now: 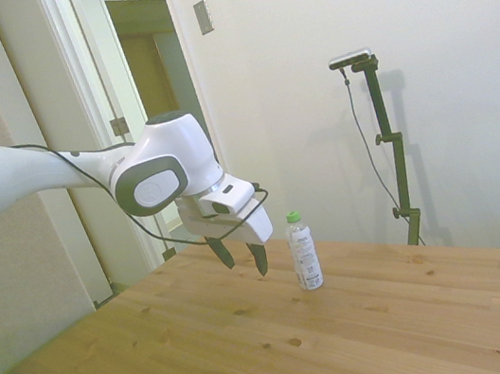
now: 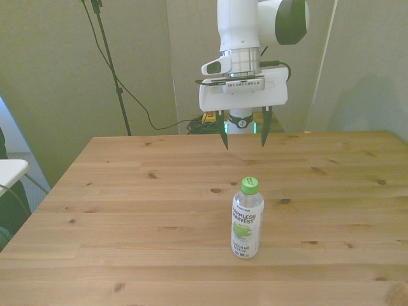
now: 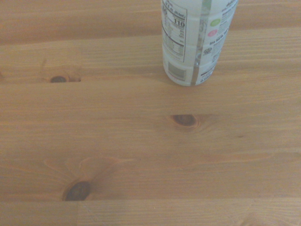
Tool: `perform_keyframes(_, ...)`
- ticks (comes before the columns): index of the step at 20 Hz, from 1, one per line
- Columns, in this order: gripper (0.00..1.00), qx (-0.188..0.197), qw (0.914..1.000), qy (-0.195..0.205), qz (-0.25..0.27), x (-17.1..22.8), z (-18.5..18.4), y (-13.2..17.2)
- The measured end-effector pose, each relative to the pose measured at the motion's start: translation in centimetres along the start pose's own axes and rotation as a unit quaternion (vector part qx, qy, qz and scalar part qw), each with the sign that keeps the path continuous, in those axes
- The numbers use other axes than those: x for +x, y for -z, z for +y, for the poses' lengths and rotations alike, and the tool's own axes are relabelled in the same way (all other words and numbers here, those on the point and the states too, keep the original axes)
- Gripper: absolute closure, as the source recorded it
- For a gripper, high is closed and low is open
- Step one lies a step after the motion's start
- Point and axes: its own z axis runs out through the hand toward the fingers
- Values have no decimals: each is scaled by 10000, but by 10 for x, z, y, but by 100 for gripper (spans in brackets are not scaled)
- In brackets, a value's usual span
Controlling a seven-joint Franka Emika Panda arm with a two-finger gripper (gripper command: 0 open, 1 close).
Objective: Stand the water bottle
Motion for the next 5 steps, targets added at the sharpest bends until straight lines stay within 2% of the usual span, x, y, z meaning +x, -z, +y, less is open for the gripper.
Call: perform_keyframes(5, 0, 142, 9995, 217, -175, 4, 11, 3)
